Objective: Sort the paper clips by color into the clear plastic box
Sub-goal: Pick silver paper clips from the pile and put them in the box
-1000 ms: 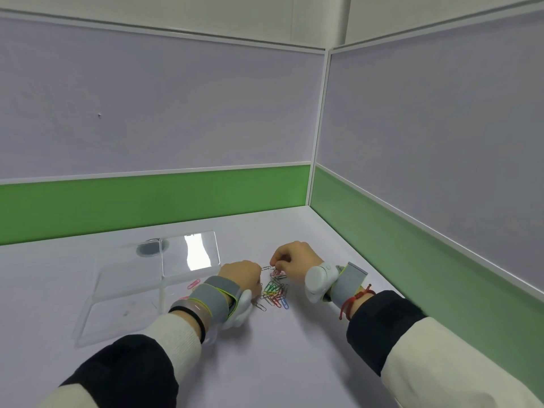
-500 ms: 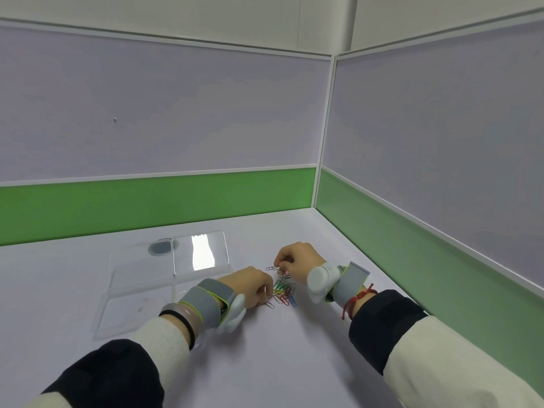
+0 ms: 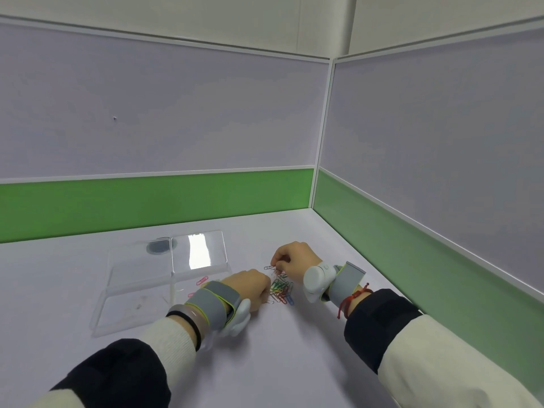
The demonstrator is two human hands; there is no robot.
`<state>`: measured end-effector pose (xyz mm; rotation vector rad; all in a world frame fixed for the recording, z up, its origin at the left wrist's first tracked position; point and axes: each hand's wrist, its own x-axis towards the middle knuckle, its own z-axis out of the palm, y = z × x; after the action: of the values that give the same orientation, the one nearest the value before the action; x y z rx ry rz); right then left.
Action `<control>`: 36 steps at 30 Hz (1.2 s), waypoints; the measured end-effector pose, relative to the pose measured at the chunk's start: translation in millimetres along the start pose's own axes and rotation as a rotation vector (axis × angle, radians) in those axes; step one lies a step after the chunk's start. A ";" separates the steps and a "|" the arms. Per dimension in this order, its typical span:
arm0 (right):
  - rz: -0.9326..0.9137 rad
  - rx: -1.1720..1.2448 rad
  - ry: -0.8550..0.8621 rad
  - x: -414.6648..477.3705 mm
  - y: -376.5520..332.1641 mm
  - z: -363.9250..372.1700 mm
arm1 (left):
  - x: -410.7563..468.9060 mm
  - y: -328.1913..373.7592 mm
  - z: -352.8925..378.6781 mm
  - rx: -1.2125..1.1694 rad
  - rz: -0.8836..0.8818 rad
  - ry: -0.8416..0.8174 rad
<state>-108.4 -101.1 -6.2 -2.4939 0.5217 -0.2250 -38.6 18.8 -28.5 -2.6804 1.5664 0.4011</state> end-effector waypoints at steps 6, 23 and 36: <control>-0.025 0.010 0.003 4.6 -22.3 3.0 | -10.1 -22.4 -19.9 -0.265 -0.009 0.197; -0.243 0.045 -0.075 31.7 -155.2 87.2 | -113.1 -157.3 -26.8 -0.351 -0.310 0.413; -0.227 0.010 -0.158 35.1 -172.7 100.3 | -126.4 -167.6 -26.7 -0.513 -0.411 0.459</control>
<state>5.2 65.9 11.6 -2.5335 0.1724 -0.1158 52.1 207.0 5.8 -3.5951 1.0125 0.1978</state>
